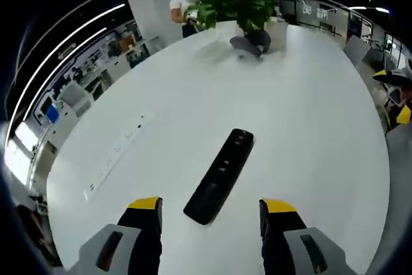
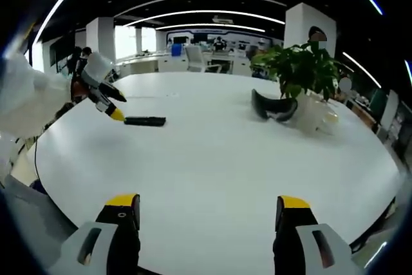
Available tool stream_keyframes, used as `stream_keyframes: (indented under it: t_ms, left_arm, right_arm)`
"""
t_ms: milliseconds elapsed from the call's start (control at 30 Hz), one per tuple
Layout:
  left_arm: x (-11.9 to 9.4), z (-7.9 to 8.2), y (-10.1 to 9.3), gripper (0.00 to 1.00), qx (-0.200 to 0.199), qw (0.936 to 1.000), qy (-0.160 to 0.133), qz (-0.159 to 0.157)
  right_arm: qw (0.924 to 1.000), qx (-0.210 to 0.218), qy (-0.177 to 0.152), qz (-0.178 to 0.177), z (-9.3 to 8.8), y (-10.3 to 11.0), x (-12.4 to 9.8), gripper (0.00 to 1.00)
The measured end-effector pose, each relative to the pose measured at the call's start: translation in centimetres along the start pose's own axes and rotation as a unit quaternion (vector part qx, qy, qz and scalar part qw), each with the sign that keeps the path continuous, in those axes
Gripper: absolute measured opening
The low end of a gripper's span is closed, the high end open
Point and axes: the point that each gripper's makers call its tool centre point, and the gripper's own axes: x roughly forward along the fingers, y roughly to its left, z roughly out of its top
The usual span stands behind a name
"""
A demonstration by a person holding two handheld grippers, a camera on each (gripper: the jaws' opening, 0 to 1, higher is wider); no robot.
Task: Press the specified remote control buttons in sequence, fully releasing each button before pressing the next.
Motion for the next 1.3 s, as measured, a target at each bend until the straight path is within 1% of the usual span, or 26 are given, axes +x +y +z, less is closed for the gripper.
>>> stream_keyframes:
  t_ms: [100,233,367,433,533,633,700,733,767,800,867,967,1033,1067,1167,1233,1300]
  left_arm:
    - [0.5,-0.3,0.3,0.62,0.02,0.9997,0.016,0.001]
    - [1.2,-0.4,0.6,0.61,0.028,0.9992,0.029,-0.004]
    - [1.7,-0.6,0.6,0.6,0.041,0.9982,0.041,-0.013]
    - [2.2,-0.7,0.6,0.6,0.054,0.9969,0.053,-0.02]
    - [2.7,-0.6,0.4,0.6,0.059,0.9958,0.061,-0.032]
    - [3.2,-0.8,0.4,0.6,0.095,0.9917,0.081,-0.03]
    - [3.4,-0.9,0.1,0.6,0.105,0.9901,0.087,-0.034]
    - [3.7,-1.3,0.1,0.6,0.112,0.9884,0.096,-0.038]
    - [3.9,-1.3,0.0,0.58,0.112,0.988,0.097,-0.043]
    - [4.5,-1.1,0.2,0.58,0.111,0.9889,0.092,-0.036]
    - [4.6,-0.9,0.4,0.58,0.118,0.9878,0.094,-0.039]
    - [4.8,-0.9,0.6,0.59,0.137,0.9838,0.105,-0.05]
    - [5.0,-1.0,0.6,0.59,0.135,0.9816,0.117,-0.065]
    - [4.9,-0.9,0.7,0.6,0.134,0.9811,0.122,-0.067]
    - [5.1,-0.8,0.6,0.61,0.152,0.9747,0.136,-0.092]
    - [5.2,-0.9,0.3,0.59,0.155,0.9696,0.152,-0.113]
    - [5.2,-1.3,-0.2,0.53,0.137,0.9651,0.177,-0.136]
  right_arm:
    - [1.0,0.002,0.003,0.0,-0.1,-0.1,0.0,0.86]
    - [1.0,0.001,0.007,-0.001,-0.3,-0.1,0.1,0.85]
    - [1.0,0.001,0.009,-0.001,-0.4,-0.2,0.2,0.85]
    - [0.9999,0.001,0.011,-0.001,-0.5,-0.2,0.2,0.85]
    - [0.9999,0.001,0.012,-0.002,-0.5,-0.2,0.2,0.85]
    - [0.9999,0.0,0.016,-0.004,-0.6,-0.2,0.2,0.85]
    - [0.9999,0.001,0.015,-0.004,-0.5,-0.3,0.2,0.85]
    - [0.9999,0.002,0.015,-0.004,-0.6,-0.3,0.2,0.85]
    - [0.9999,0.003,0.016,-0.005,-0.6,-0.3,0.2,0.85]
    - [0.9999,0.003,0.016,-0.005,-0.6,-0.3,0.2,0.85]
    - [0.9999,0.003,0.015,-0.005,-0.5,-0.3,0.2,0.85]
    - [0.9998,0.003,0.017,-0.005,-0.6,-0.3,0.2,0.85]
    - [0.9998,0.003,0.017,-0.005,-0.6,-0.3,0.2,0.85]
    - [0.9998,0.002,0.019,-0.005,-0.7,-0.3,0.2,0.85]
    - [0.9997,-0.001,0.024,-0.003,-0.8,-0.1,0.3,0.85]
    - [0.9997,-0.005,0.025,-0.003,-0.8,-0.1,0.3,0.84]
    - [0.9996,-0.007,0.026,-0.004,-0.8,-0.1,0.3,0.84]
